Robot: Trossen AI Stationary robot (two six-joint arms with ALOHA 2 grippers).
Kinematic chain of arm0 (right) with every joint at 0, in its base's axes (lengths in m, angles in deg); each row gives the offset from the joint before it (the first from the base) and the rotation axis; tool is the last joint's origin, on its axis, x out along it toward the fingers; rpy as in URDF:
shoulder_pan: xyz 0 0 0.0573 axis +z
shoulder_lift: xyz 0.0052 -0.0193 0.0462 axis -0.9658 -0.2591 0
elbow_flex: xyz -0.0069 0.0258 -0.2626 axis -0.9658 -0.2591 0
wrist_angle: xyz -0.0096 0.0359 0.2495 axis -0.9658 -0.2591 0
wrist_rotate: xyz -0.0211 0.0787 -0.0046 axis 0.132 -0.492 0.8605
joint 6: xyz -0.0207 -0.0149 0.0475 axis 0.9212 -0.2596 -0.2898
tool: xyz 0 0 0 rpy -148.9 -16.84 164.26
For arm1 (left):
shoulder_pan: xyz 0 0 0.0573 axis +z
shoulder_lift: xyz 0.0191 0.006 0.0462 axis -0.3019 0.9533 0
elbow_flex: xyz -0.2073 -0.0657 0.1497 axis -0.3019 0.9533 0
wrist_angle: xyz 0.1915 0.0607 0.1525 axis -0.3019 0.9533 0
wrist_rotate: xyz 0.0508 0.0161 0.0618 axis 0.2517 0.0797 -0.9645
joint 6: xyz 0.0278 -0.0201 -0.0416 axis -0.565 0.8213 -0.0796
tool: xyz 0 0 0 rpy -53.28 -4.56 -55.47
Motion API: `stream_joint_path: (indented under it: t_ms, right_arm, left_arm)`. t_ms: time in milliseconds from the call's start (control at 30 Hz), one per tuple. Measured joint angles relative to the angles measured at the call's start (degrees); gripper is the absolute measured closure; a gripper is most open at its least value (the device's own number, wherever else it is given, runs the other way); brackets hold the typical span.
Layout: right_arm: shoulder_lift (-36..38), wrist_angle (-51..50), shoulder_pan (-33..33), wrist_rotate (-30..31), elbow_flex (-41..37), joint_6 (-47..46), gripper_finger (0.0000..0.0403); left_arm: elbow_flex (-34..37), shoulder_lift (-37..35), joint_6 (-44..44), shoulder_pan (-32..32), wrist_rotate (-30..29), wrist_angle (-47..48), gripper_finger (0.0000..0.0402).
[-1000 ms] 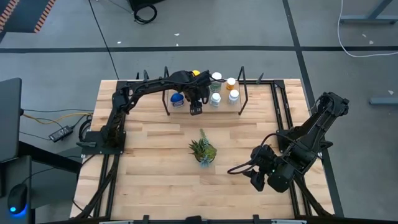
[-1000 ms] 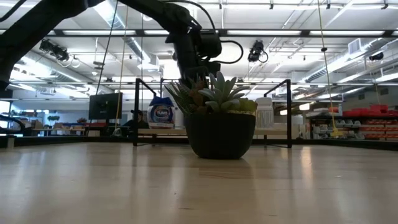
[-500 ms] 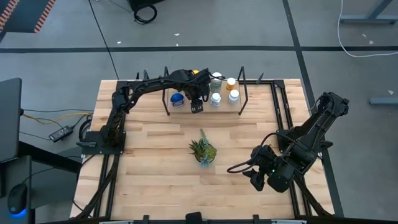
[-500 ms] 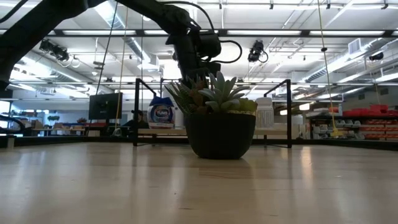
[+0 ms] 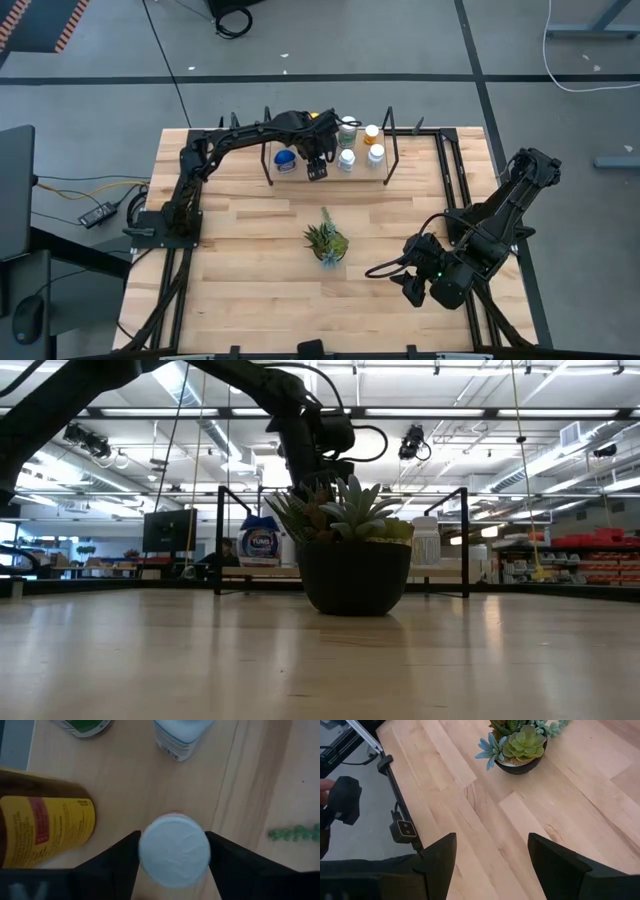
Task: Pick and place medicine bottles onto shelf by color
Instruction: Put the pink medicine bottle on the shelf
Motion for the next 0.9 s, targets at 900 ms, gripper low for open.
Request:
stream_joint_path:
  t_ms: [900]
  right_arm:
    - [0.0,0.0,0.0,0.0,0.0,0.0,0.0150]
  left_arm:
    - [0.0,-1.1,0.3,0.0,-2.6,2.0,0.0122]
